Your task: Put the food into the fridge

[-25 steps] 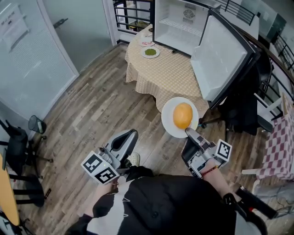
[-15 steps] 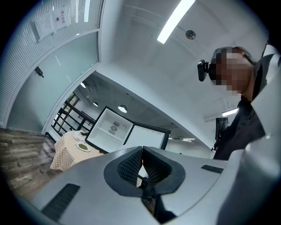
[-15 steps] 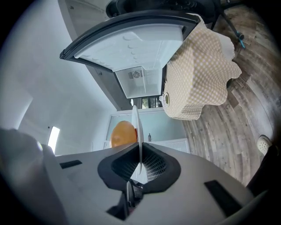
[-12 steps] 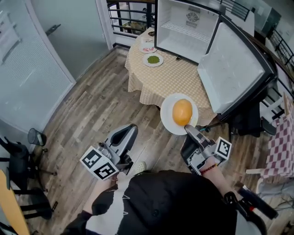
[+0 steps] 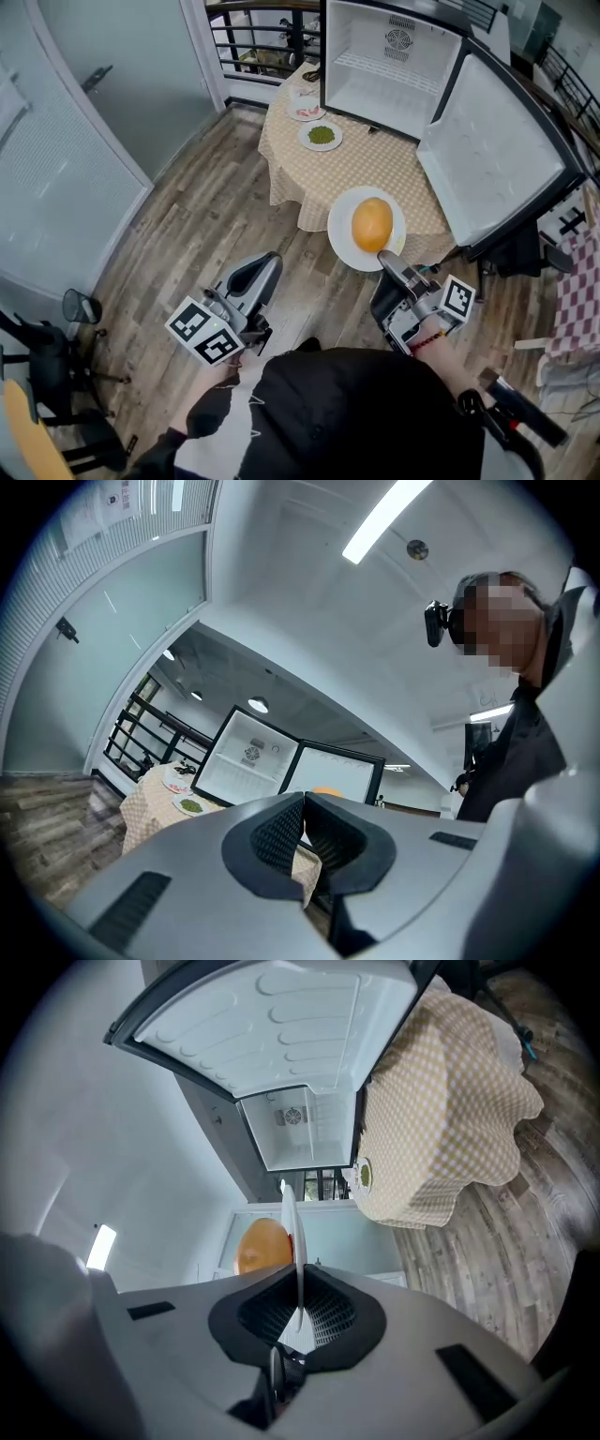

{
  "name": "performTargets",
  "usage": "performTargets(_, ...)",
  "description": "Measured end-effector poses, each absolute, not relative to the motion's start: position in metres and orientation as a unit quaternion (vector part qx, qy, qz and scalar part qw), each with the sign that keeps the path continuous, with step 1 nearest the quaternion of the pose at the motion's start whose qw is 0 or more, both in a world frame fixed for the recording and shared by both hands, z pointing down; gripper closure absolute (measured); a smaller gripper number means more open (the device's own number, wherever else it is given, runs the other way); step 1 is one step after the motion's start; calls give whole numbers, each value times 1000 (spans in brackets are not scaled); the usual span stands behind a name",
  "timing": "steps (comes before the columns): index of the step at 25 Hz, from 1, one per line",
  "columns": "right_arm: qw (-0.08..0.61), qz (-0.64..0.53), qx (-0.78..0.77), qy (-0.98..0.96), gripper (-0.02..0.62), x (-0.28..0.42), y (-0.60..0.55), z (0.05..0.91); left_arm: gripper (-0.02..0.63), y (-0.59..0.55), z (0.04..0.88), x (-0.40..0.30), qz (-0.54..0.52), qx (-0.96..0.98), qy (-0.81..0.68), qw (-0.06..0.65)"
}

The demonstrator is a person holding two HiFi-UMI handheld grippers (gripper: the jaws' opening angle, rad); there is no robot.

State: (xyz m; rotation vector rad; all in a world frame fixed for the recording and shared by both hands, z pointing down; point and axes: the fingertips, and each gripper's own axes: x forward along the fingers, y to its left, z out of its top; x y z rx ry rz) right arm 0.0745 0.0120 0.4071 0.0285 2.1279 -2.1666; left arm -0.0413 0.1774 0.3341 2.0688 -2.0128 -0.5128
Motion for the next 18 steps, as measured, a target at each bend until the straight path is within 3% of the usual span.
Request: performTargets(18, 49, -722, -43, 688, 571, 30, 21, 423, 591, 169, 351, -101, -191, 728, -644, 136)
